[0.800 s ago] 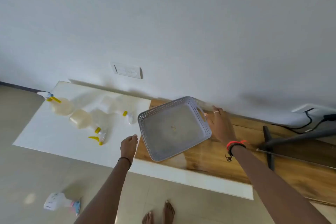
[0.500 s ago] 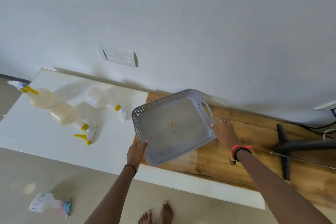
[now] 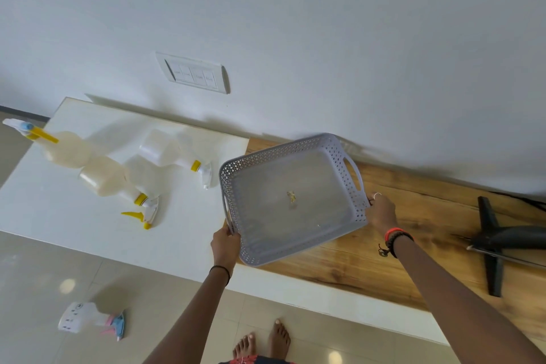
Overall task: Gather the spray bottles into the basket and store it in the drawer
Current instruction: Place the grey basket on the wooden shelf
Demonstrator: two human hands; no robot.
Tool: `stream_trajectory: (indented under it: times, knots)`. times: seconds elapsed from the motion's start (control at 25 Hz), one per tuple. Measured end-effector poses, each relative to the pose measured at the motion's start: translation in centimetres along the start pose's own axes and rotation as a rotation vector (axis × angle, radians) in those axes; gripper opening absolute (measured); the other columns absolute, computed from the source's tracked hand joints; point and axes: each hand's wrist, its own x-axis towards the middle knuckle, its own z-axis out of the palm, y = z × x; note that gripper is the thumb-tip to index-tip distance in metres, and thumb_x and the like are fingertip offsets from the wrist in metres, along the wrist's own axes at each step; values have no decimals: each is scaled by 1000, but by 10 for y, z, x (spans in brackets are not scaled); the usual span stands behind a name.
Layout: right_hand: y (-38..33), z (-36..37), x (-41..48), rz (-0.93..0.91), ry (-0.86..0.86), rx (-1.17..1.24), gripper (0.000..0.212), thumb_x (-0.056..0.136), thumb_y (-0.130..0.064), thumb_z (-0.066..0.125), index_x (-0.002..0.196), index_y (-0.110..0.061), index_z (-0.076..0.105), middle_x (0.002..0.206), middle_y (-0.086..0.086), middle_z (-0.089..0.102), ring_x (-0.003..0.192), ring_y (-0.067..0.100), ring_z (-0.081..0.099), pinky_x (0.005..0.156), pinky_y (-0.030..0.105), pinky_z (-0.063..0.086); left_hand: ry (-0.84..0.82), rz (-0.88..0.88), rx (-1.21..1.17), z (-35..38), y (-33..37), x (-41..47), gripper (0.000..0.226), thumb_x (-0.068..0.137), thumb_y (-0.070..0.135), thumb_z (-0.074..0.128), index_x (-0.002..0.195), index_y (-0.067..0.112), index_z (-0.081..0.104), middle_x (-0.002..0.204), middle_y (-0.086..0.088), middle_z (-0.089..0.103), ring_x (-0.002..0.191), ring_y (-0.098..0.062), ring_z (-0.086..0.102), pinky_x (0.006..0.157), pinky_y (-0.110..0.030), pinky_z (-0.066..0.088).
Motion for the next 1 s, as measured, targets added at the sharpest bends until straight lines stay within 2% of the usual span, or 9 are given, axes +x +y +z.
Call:
stream_trajectory:
  times: [0.08,0.2,0.36,0.44,0.52,0.8,1.0]
  knots:
    - [2,0,-5,18,-1,42,30,90,8,48,117,3,61,119,21,65,100,35,65,80,39,57,-7,20,-17,-5,5,0,18,88,1,49,87,5,67,88,-19,68,82,-27,54,77,-36,47]
    - [11,1,-18,66,50,128,35,88,14,43,118,8,59,121,23,64,106,37,63,81,34,52,-43,54,-2,-9,13,0,20,86,-2,48,82,12,62,81,-12,61,79,-22,47,72,-31,38]
    - [29,4,-36,141,82,242,42,86,16,42,124,7,58,126,24,62,113,37,61,89,37,52,-100,88,-28,-11,21,3,15,88,1,55,83,13,62,86,-8,61,83,-20,50,80,-33,44]
    - [39,6,-45,193,97,291,43,86,16,42,124,6,59,125,24,63,114,37,61,93,40,52,-119,107,-14,-10,23,7,11,90,4,57,92,4,68,89,-9,63,85,-21,53,88,-41,50]
    - [48,10,-54,229,118,318,40,86,15,43,121,6,60,122,24,65,111,37,63,91,40,53,-129,135,17,-7,24,11,17,91,6,57,102,-1,69,91,-10,65,87,-22,56,95,-46,50]
    - [69,13,-70,297,150,395,42,86,15,42,123,5,59,124,22,64,115,36,60,96,37,50,-166,186,58,9,24,16,24,92,5,55,112,2,68,95,-4,65,92,-23,59,90,-35,47]
    - [78,11,-76,317,158,404,39,86,14,43,118,4,62,118,21,67,109,36,63,89,36,52,-224,201,63,19,25,22,24,94,7,51,110,8,69,100,-5,68,98,-23,60,96,-39,48]
